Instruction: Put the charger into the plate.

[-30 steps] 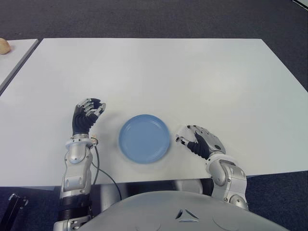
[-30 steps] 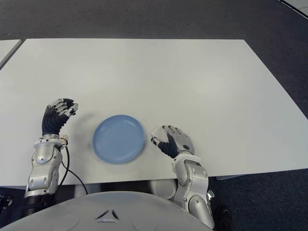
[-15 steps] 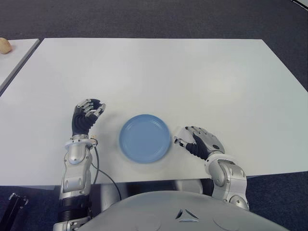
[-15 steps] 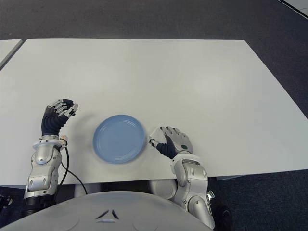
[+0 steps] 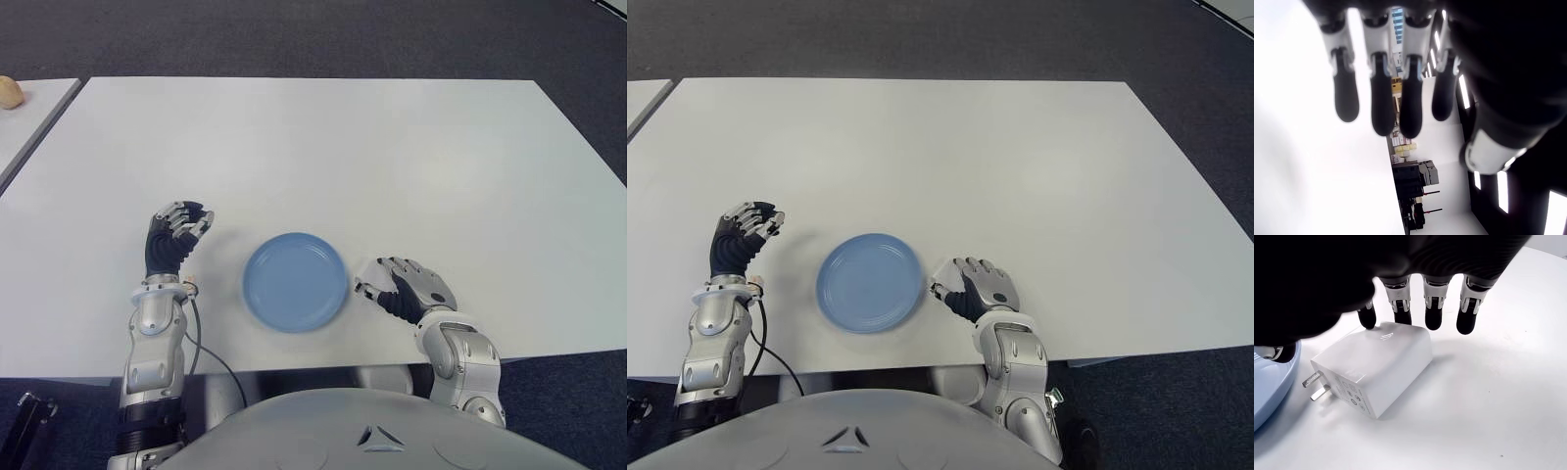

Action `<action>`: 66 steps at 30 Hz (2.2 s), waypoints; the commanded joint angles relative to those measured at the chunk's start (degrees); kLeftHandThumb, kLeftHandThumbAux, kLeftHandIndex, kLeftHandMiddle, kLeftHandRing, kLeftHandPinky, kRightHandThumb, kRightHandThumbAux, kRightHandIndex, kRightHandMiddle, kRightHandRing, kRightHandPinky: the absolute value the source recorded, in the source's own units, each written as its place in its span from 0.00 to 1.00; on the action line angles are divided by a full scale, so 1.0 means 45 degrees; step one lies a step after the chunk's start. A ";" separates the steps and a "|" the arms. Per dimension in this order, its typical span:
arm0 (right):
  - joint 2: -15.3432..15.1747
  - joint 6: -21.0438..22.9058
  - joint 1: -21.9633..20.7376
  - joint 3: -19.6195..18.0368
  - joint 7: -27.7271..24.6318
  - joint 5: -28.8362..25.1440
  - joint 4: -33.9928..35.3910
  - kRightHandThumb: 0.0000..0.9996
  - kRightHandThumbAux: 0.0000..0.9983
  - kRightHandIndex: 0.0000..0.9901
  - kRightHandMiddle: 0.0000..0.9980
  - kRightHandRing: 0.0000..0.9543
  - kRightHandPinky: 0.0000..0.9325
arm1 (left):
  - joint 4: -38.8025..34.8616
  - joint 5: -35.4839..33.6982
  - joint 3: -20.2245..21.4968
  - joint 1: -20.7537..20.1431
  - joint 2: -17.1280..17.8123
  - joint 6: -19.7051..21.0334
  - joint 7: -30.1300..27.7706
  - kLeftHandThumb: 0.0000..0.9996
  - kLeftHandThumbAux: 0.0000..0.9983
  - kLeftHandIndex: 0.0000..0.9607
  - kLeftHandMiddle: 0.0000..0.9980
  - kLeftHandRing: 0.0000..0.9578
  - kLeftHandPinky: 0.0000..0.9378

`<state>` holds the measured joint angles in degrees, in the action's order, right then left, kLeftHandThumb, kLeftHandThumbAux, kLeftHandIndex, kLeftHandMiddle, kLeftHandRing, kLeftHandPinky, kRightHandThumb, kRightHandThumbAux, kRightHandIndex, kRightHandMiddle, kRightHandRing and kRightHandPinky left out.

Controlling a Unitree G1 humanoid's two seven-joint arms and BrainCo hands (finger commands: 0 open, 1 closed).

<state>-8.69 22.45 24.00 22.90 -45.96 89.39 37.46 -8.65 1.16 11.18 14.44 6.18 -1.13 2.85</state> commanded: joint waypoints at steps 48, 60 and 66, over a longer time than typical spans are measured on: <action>-0.1245 -0.0834 -0.5528 -0.0735 0.1802 -0.0233 -0.6180 0.61 0.23 0.00 0.00 0.00 0.00 | 0.0137 -0.0551 0.0628 -0.0048 0.0261 0.0185 -0.0260 0.71 0.72 0.44 0.51 0.53 0.52; -0.1145 -0.0266 -0.6168 -0.0558 0.1806 -0.0163 -0.6639 0.61 0.23 0.00 0.00 0.00 0.00 | -0.0048 -0.0524 0.0636 0.0023 0.0225 0.0409 -0.0256 0.71 0.72 0.44 0.51 0.53 0.53; -0.1013 0.0056 -0.5852 -0.0554 0.1952 -0.0222 -0.6030 0.60 0.22 0.00 0.00 0.00 0.00 | -0.0021 -0.0539 0.0668 0.0024 0.0240 0.0441 -0.0279 0.71 0.72 0.44 0.51 0.53 0.53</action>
<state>-13.72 21.68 -3.79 20.02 -36.91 89.24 9.69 -8.83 -0.65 14.29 14.31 7.13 -0.08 2.35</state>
